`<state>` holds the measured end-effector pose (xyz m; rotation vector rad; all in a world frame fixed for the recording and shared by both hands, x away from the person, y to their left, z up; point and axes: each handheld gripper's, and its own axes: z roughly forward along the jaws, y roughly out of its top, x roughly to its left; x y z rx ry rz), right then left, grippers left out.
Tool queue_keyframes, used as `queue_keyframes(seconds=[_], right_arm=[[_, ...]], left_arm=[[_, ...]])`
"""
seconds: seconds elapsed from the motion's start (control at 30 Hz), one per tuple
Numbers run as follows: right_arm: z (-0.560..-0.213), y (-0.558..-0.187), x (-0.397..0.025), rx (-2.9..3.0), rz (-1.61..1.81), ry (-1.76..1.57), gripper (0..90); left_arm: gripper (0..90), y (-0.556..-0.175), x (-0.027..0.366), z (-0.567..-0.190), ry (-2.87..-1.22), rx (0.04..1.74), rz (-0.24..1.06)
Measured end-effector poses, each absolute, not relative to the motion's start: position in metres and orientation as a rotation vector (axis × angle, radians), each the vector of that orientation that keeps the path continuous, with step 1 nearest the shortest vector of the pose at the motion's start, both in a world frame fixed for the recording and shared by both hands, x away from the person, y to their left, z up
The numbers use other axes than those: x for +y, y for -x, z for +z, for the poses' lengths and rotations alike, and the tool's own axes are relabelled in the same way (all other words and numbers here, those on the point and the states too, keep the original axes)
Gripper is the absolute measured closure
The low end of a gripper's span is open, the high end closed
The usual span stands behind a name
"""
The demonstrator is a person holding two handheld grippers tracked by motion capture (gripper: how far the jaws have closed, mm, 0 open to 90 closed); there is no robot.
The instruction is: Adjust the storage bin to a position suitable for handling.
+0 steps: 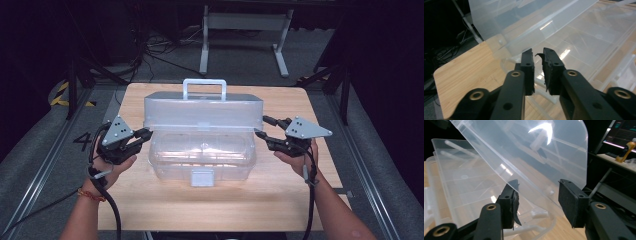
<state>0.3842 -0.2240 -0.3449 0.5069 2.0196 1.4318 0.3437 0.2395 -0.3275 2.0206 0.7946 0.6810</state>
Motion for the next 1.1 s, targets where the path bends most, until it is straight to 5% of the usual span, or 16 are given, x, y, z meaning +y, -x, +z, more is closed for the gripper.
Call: queue_keyframes(seconds=[0.37, 1.1], right_arm=[[-0.34, -0.388, -0.221, 1.953, 1.456, -0.541, 57.0], [-0.327, -0.397, -0.212, 1.796, 1.433, -0.618, 74.0]], left_arm=[[63.3, -0.337, 0.253, -0.344, -2.001, 0.837, 0.688], [55.6, -0.329, 0.269, -0.393, -2.099, 0.93, 0.612]])
